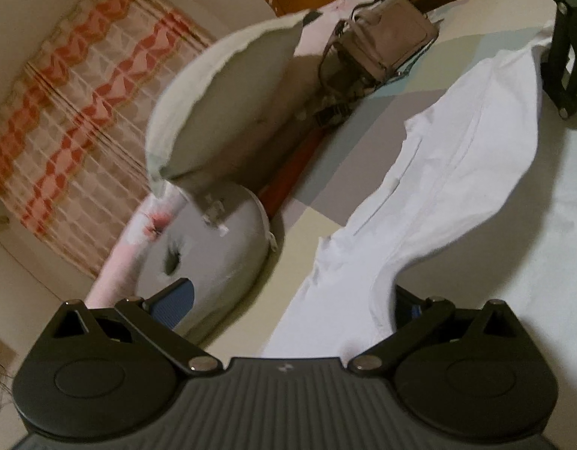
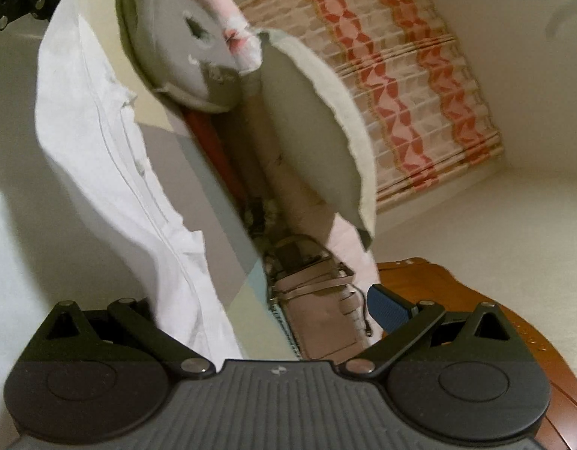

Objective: Fold clothes

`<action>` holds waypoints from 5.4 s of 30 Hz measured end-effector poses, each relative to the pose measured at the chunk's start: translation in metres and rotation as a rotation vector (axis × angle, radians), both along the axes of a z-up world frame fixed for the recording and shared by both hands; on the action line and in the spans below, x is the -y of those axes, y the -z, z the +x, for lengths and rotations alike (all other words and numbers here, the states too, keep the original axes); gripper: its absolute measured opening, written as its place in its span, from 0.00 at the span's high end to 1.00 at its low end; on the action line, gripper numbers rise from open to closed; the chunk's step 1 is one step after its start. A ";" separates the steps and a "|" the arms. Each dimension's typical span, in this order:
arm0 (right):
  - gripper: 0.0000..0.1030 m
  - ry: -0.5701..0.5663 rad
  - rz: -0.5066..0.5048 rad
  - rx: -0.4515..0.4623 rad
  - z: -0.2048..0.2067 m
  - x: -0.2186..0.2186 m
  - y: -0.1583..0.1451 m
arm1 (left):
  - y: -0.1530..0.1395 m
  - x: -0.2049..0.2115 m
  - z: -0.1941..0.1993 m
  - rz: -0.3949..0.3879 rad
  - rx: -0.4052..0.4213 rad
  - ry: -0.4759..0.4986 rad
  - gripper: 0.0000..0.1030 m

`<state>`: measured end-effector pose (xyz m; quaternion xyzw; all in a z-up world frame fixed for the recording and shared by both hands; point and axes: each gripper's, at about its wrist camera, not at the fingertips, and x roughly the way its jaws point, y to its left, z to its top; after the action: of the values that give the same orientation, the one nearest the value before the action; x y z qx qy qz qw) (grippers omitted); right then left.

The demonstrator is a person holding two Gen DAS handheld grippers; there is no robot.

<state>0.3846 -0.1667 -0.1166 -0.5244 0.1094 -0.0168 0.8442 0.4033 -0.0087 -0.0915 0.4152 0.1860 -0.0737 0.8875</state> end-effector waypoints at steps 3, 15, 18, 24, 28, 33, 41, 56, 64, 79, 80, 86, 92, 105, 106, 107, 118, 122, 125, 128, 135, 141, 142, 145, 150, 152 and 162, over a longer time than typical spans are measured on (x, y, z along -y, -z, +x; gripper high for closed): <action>0.00 0.004 0.023 -0.040 0.016 -0.001 0.009 | 0.011 -0.004 0.014 -0.029 -0.044 -0.016 0.00; 0.00 0.013 0.231 -0.179 -0.004 0.025 -0.019 | -0.006 -0.022 -0.009 -0.120 -0.132 0.033 0.01; 0.00 0.026 0.273 -0.194 -0.001 0.033 -0.025 | -0.012 -0.024 -0.003 -0.132 -0.123 0.011 0.01; 0.00 0.062 0.400 -0.206 0.039 0.038 -0.033 | -0.023 -0.033 0.046 -0.290 -0.185 -0.035 0.01; 0.00 0.085 0.445 -0.263 0.078 0.044 -0.031 | -0.024 -0.043 0.086 -0.397 -0.255 -0.080 0.01; 0.00 0.089 0.557 -0.302 0.095 0.068 -0.039 | -0.042 -0.060 0.103 -0.522 -0.264 -0.097 0.01; 0.00 0.082 0.779 -0.272 0.060 0.118 -0.078 | -0.083 -0.092 0.042 -0.532 -0.211 -0.018 0.01; 0.00 0.002 0.826 -0.392 -0.055 0.113 -0.047 | -0.017 -0.067 -0.073 -0.190 -0.397 0.154 0.01; 0.00 0.101 0.859 -0.403 -0.065 0.084 -0.028 | 0.005 -0.055 -0.054 -0.054 -0.356 0.152 0.00; 0.00 0.017 0.815 -0.419 -0.080 0.053 -0.021 | -0.033 -0.111 0.034 -0.177 -0.183 -0.272 0.01; 0.00 0.020 0.822 -0.420 -0.079 0.054 -0.020 | -0.033 -0.115 0.037 -0.166 -0.170 -0.303 0.01; 0.00 0.017 0.845 -0.425 -0.079 0.058 -0.019 | -0.046 -0.110 0.007 -0.225 -0.168 -0.182 0.01; 0.00 0.012 0.842 -0.432 -0.079 0.057 -0.017 | -0.026 -0.075 -0.042 -0.010 -0.259 0.151 0.01; 0.00 -0.003 0.830 -0.457 -0.080 0.050 -0.010 | 0.013 -0.036 -0.059 0.229 -0.250 0.275 0.00; 0.00 -0.008 0.839 -0.463 -0.080 0.050 -0.011 | 0.013 -0.034 -0.054 0.218 -0.251 0.268 0.00; 0.00 -0.016 0.859 -0.479 -0.081 0.049 -0.012 | 0.014 -0.033 -0.051 0.209 -0.260 0.263 0.01; 0.00 -0.180 1.001 -0.648 -0.097 0.023 -0.030 | 0.000 -0.051 -0.030 0.151 -0.176 0.166 0.00; 0.00 -0.169 0.978 -0.644 -0.098 0.019 -0.028 | -0.008 -0.066 -0.010 0.111 -0.132 0.073 0.00; 0.00 -0.157 0.993 -0.644 -0.097 0.024 -0.027 | -0.015 -0.081 0.009 0.069 -0.098 -0.048 0.01; 0.00 -0.144 0.999 -0.643 -0.095 0.026 -0.026 | -0.023 -0.095 0.020 0.003 -0.086 -0.141 0.01; 0.00 -0.130 0.998 -0.648 -0.091 0.027 -0.021 | -0.035 -0.092 -0.011 -0.313 -0.242 -0.035 0.01; 0.00 -0.101 1.007 -0.647 -0.086 0.032 -0.014 | 0.000 -0.080 -0.010 -0.534 -0.516 0.019 0.01; 0.00 -0.095 1.010 -0.646 -0.085 0.034 -0.012 | 0.006 -0.082 -0.005 -0.549 -0.531 -0.011 0.00; 0.00 -0.068 1.020 -0.648 -0.081 0.039 -0.007 | 0.008 -0.094 0.007 -0.653 -0.546 -0.103 0.01; 0.00 -0.037 1.077 -0.679 -0.074 0.046 0.004 | -0.009 -0.087 -0.012 -0.745 -0.538 -0.079 0.01; 0.00 -0.047 1.105 -0.673 -0.075 0.050 0.003 | -0.004 -0.081 -0.024 -0.722 -0.552 -0.058 0.01; 0.00 -0.023 1.278 -0.546 -0.051 0.115 -0.027 | 0.007 -0.086 -0.046 -0.676 -0.581 -0.036 0.01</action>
<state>0.3338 -0.2817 -0.0894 0.0889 0.3007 0.1924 0.9299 0.3573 0.0771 -0.0983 0.0604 0.4003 -0.2284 0.8854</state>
